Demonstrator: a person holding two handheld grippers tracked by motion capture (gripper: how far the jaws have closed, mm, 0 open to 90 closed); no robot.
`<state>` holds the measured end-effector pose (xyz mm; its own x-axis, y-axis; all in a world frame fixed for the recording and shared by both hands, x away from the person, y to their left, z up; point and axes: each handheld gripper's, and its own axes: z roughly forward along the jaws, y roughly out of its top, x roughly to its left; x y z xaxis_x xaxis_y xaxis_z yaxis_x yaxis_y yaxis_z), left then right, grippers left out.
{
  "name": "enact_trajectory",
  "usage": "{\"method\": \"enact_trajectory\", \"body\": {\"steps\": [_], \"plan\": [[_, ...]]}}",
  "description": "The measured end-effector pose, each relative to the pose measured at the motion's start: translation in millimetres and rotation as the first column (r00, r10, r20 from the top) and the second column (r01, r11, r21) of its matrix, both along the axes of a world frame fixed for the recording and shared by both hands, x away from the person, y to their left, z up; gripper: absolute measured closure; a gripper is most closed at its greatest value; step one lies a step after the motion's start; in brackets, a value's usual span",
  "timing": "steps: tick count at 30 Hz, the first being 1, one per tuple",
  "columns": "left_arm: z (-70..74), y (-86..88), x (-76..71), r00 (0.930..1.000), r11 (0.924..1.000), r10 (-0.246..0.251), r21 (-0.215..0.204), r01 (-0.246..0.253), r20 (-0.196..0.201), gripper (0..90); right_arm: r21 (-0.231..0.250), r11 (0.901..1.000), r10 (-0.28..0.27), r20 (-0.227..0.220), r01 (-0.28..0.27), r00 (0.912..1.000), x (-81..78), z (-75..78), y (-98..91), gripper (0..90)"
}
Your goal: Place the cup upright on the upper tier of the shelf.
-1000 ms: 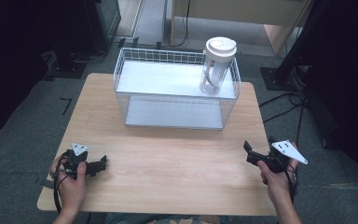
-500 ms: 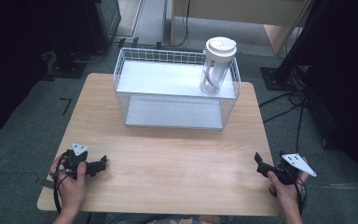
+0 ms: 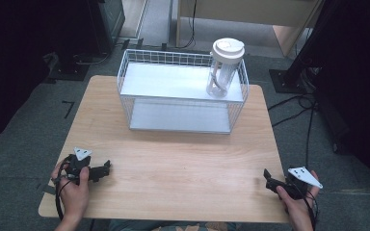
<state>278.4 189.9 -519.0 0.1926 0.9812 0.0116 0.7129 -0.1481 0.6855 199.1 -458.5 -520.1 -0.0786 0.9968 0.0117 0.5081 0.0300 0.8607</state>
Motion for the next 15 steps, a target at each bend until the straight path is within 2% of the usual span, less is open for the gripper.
{"method": "enact_trajectory", "body": {"steps": [1, 4, 8, 10, 13, 15], "plan": [[0.0, 0.0, 0.1, 1.0000, 1.0000, -0.001, 0.000, 0.001, 0.000, 0.0, 0.000, 1.0000, 0.007, -0.019, -0.007, 0.9998, 0.7, -0.3, 1.1, 0.0], [0.0, 0.1, 0.1, 1.0000, 1.0000, -0.001, 0.000, 0.001, 0.000, 0.0, -0.017, 0.9997, 0.018, -0.032, -0.019, 0.9993, 1.5, -0.6, 3.9, 0.0], [0.0, 0.0, 0.0, 1.0000, 1.0000, 0.000, 0.000, 0.000, 0.000, 0.0, -0.036, 0.9989, 0.025, -0.096, -0.029, 0.9950, 5.4, -2.0, 8.1, 0.0], [0.0, 0.0, 0.0, 1.0000, 1.0000, 0.000, 0.000, 0.000, 0.000, 0.0, -0.023, 0.9992, 0.030, -0.123, -0.033, 0.9920, 7.2, -2.5, 10.6, 0.0], [0.0, 0.0, -0.1, 1.0000, 1.0000, 0.000, 0.000, 0.000, 0.000, 0.0, -0.003, 0.9985, 0.053, -0.133, -0.054, 0.9897, 7.4, -2.8, 16.2, 0.0], [0.0, 0.0, -0.1, 1.0000, 1.0000, 0.000, 0.000, 0.000, 0.000, 0.0, -0.040, 0.9970, 0.061, -0.140, -0.067, 0.9883, 7.5, -3.1, 20.6, 0.0]]}}
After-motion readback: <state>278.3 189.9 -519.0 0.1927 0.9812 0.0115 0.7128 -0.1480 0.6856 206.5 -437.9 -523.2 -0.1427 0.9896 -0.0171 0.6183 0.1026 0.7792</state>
